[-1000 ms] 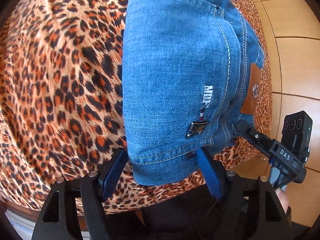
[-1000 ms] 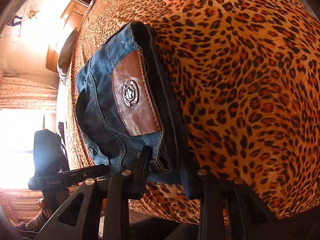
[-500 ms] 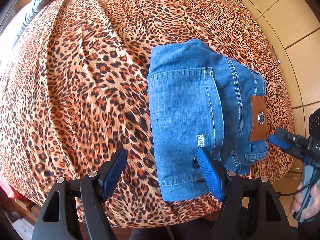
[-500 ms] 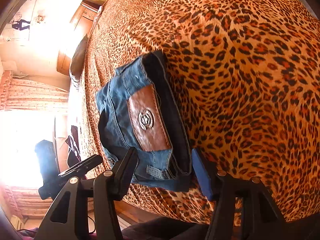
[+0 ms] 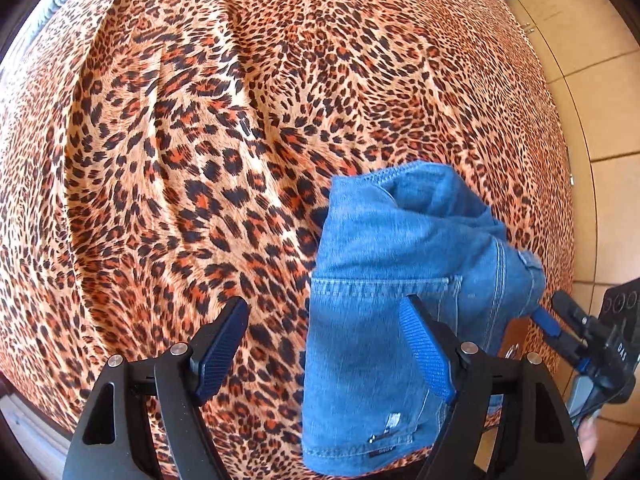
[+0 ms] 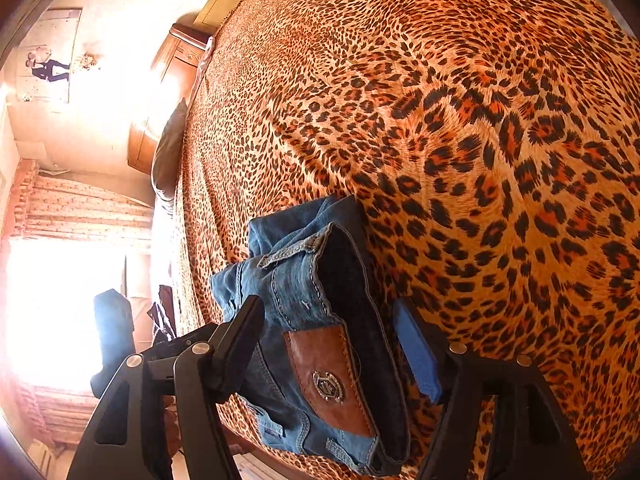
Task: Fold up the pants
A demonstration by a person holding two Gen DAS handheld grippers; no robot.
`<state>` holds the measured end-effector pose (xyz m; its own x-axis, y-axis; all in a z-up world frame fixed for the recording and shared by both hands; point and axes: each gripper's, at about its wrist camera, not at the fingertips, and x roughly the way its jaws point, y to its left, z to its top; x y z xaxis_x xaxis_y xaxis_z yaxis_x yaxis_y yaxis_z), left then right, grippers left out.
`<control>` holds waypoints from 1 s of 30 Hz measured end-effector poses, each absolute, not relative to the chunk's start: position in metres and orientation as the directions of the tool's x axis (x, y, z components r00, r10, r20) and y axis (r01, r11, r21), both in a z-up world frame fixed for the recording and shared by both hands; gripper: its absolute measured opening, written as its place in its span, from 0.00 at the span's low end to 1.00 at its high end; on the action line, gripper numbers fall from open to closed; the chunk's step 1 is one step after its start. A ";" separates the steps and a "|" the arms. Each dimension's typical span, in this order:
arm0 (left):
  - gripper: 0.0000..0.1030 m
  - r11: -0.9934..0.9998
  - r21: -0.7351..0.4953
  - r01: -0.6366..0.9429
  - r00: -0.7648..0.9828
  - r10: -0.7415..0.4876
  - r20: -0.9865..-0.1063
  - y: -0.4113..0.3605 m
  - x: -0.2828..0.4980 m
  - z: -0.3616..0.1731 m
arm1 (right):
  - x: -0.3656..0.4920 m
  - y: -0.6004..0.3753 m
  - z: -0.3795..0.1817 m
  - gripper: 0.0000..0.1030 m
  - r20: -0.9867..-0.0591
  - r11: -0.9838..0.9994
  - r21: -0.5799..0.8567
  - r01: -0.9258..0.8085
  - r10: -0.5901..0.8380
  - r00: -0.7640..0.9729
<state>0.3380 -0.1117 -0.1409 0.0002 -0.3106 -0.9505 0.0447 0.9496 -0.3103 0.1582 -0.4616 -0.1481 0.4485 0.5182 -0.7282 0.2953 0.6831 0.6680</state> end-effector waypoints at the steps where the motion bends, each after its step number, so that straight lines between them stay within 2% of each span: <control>1: 0.76 0.949 -0.315 0.030 -0.001 -0.315 -0.949 -0.111 0.343 -0.144 | 0.162 -0.462 -0.151 0.68 -0.724 0.673 0.675 0.303 0.524 0.448; 4: 0.77 0.939 -0.345 -0.016 -0.028 -0.345 -0.938 -0.112 0.358 -0.157 | 0.176 -0.460 -0.162 0.68 -0.720 0.656 0.683 0.321 0.533 0.445; 7: 0.80 0.945 -0.325 -0.018 -0.052 -0.326 -0.944 -0.119 0.369 -0.174 | 0.183 -0.457 -0.171 0.68 -0.717 0.643 0.690 0.333 0.547 0.431; 8: 0.81 0.948 -0.317 -0.020 -0.057 -0.318 -0.946 -0.120 0.371 -0.179 | 0.186 -0.454 -0.175 0.66 -0.712 0.638 0.697 0.327 0.560 0.425; 9: 0.73 0.945 -0.324 -0.034 -0.060 -0.326 -0.944 -0.119 0.374 -0.183 | 0.187 -0.451 -0.177 0.60 -0.712 0.645 0.696 0.315 0.564 0.418; 10: 0.65 0.935 -0.351 -0.052 -0.055 -0.353 -0.934 -0.118 0.375 -0.182 | 0.190 -0.446 -0.176 0.37 -0.719 0.664 0.686 0.296 0.557 0.416; 11: 0.47 0.923 -0.382 -0.058 -0.047 -0.384 -0.922 -0.118 0.375 -0.178 | 0.197 -0.440 -0.172 0.27 -0.716 0.674 0.687 0.270 0.564 0.412; 12: 0.45 0.925 -0.377 -0.048 -0.033 -0.379 -0.925 -0.121 0.375 -0.173 | 0.200 -0.435 -0.164 0.27 -0.715 0.693 0.681 0.237 0.559 0.420; 14: 0.45 0.952 -0.307 -0.008 0.011 -0.307 -0.952 -0.130 0.375 -0.170 | 0.202 -0.427 -0.140 0.21 -0.717 0.743 0.648 0.165 0.522 0.462; 15: 0.47 0.958 -0.286 0.006 0.015 -0.286 -0.958 -0.136 0.374 -0.171 | 0.203 -0.428 -0.137 0.20 -0.728 0.761 0.628 0.162 0.501 0.468; 18: 0.56 0.967 -0.256 -0.001 0.025 -0.256 -0.966 -0.139 0.372 -0.173 | 0.212 -0.440 -0.166 0.21 -0.828 0.814 0.515 0.269 0.392 0.400; 19: 0.57 0.965 -0.263 -0.008 0.024 -0.263 -0.964 -0.138 0.370 -0.171 | 0.209 -0.448 -0.179 0.24 -0.848 0.814 0.497 0.300 0.382 0.368; 22: 0.57 0.960 -0.278 0.020 0.042 -0.278 -0.960 -0.129 0.362 -0.159 | 0.197 -0.458 -0.184 0.25 -0.812 0.754 0.562 0.339 0.424 0.402; 24: 0.71 0.958 -0.286 0.034 0.049 -0.287 -0.957 -0.120 0.350 -0.149 | 0.186 -0.461 -0.173 0.37 -0.766 0.714 0.622 0.323 0.469 0.439; 25: 0.75 0.951 -0.307 0.024 0.048 -0.308 -0.950 -0.114 0.343 -0.147 | 0.179 -0.462 -0.169 0.55 -0.737 0.687 0.658 0.307 0.507 0.447; 26: 0.77 0.942 -0.336 0.008 0.042 -0.336 -0.941 -0.107 0.334 -0.147 | 0.172 -0.462 -0.166 0.65 -0.715 0.668 0.683 0.295 0.531 0.454; 30: 0.77 0.904 -0.422 -0.066 -0.019 -0.424 -0.906 -0.087 0.300 -0.158 | 0.143 -0.460 -0.165 0.68 -0.707 0.668 0.694 0.267 0.564 0.428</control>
